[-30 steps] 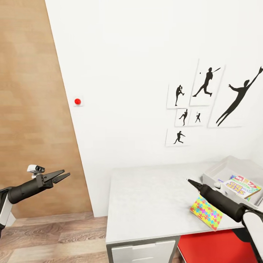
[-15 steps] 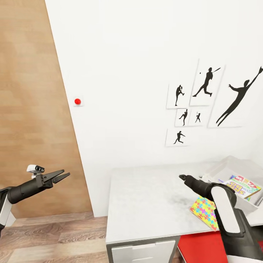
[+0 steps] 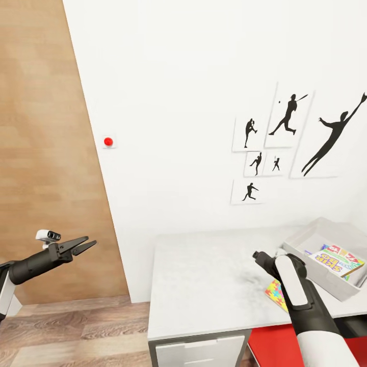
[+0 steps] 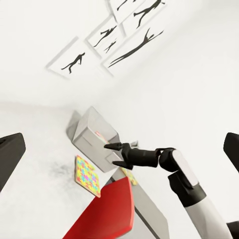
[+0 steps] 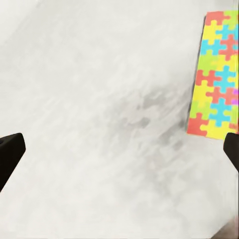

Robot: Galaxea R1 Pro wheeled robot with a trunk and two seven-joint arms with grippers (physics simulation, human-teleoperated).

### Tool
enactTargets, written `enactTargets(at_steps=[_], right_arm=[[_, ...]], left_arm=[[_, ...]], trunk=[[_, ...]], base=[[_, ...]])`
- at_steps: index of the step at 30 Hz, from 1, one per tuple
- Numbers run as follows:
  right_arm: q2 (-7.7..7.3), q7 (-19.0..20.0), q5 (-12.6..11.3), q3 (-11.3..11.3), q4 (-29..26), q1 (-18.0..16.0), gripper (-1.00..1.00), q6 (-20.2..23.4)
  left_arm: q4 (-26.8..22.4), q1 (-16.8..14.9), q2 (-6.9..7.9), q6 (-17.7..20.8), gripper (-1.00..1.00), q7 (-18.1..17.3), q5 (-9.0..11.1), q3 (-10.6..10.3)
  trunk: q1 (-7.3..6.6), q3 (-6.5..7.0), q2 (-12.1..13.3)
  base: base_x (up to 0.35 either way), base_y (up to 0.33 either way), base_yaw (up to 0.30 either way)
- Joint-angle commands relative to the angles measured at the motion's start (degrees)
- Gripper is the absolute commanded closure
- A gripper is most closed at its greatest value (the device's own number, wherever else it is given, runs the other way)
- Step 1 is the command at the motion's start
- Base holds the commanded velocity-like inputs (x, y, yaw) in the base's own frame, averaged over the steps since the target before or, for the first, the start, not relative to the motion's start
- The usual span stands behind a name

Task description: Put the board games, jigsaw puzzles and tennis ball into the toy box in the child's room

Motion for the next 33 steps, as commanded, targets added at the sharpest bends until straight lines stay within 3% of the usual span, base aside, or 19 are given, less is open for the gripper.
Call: enactTargets(at_steps=[1, 7, 21, 33], right_arm=[[0.02, -0.52, 1.1, 0.01, 0.46, -0.43, -1.0, -1.03], [0.03, -0.54, 6.66, -0.09, 2.88, -1.47, -1.0, -4.81], [-1.38, -0.4, 7.57, -0.48, 10.36, -6.23, -1.0, -9.05], [-6.62, -0.37, 7.64, -0.45, 16.45, -6.61, -1.0, -13.54]], left_arm=[[-0.01, -0.05, 0.01, 0.61, -1.0, -0.24, -0.06, 0.04], [-0.01, -0.05, 0.01, 0.61, -1.0, -0.24, -0.06, 0.1], [-0.01, -0.05, 0.01, 0.61, -1.0, -0.24, -0.06, 0.1], [-0.01, -0.05, 0.01, -0.11, -1.0, -0.24, -0.1, 0.1]], trunk=[[0.04, -0.14, -0.14], [0.04, -0.14, -0.14], [0.04, -0.14, -0.14], [0.04, -0.14, -0.14]], base=[[0.0, 0.0, 0.0], [0.0, 0.0, 0.0], [0.0, 0.0, 0.0], [0.0, 0.0, 0.0]])
